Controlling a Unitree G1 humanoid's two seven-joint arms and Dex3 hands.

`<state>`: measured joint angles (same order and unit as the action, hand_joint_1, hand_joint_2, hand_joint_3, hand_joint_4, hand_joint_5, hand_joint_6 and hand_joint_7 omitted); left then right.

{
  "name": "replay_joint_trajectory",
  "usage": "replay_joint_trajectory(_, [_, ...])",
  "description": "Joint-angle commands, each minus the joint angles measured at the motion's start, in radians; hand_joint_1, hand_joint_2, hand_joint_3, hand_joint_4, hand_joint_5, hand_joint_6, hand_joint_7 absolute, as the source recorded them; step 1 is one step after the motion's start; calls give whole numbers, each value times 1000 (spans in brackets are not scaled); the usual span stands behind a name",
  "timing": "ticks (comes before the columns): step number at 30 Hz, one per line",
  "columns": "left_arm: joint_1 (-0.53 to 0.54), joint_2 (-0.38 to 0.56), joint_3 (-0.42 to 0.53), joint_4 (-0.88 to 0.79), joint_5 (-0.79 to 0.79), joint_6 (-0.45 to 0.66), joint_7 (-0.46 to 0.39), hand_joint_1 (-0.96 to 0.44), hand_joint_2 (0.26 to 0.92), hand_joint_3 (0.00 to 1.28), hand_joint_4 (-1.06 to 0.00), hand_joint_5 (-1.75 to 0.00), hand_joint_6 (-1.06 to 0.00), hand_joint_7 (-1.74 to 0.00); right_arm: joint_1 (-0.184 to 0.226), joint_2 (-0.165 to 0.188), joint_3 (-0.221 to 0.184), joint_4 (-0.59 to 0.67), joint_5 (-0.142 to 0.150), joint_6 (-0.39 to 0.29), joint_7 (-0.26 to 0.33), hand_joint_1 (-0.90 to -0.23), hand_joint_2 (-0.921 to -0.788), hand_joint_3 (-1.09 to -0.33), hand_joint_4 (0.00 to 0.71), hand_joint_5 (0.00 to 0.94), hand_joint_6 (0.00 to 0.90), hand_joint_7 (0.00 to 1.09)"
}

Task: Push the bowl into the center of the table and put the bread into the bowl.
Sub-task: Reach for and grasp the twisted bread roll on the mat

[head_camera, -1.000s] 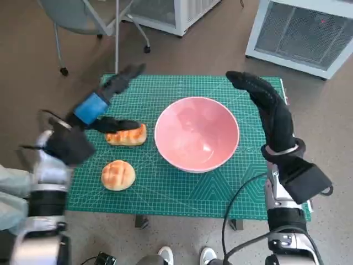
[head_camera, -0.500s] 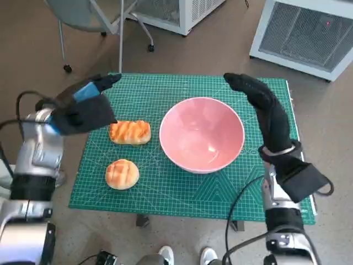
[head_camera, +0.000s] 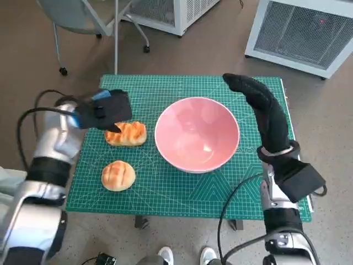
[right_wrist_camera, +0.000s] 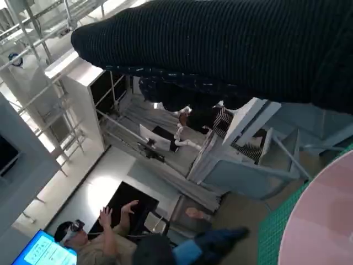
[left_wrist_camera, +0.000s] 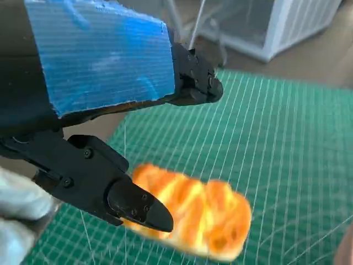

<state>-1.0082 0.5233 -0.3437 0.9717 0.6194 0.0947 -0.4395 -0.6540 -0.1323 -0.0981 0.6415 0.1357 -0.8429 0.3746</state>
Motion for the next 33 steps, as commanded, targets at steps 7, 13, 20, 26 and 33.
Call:
replay_joint_trajectory(7, [-47, -62, -62, 165, 13, -11, 55, -247, 732, 1, -154, -7, -342, -5, 24, 3, 2, -4, 7, 14, -9, -750, -921, -801, 143, 0, -1, 463])
replay_joint_trajectory(13, [-55, -90, -87, 224, 15, 2, 61, -205, 729, 0, -167, -7, -340, -2, 35, 6, 3, -24, 10, 23, -12, -748, -921, -802, 142, 0, -1, 462])
replay_joint_trajectory(20, [-60, -106, -97, 261, 8, 18, 74, -127, 727, 0, -233, -27, -382, -18, 47, 7, 4, -45, 13, 33, -15, -747, -921, -804, 143, 1, -1, 462])
replay_joint_trajectory(26, [-45, -104, -104, 276, 11, -28, 130, -39, 769, 13, -538, -90, -571, -66, 55, 9, 6, -54, 11, 37, -19, -746, -921, -804, 144, 1, -1, 464])
replay_joint_trajectory(33, [-23, -75, -114, 263, 14, -141, 225, 27, 848, 80, -799, -950, -717, -934, 59, 10, 9, -53, 9, 33, -22, -746, -921, -804, 144, 1, -1, 465])
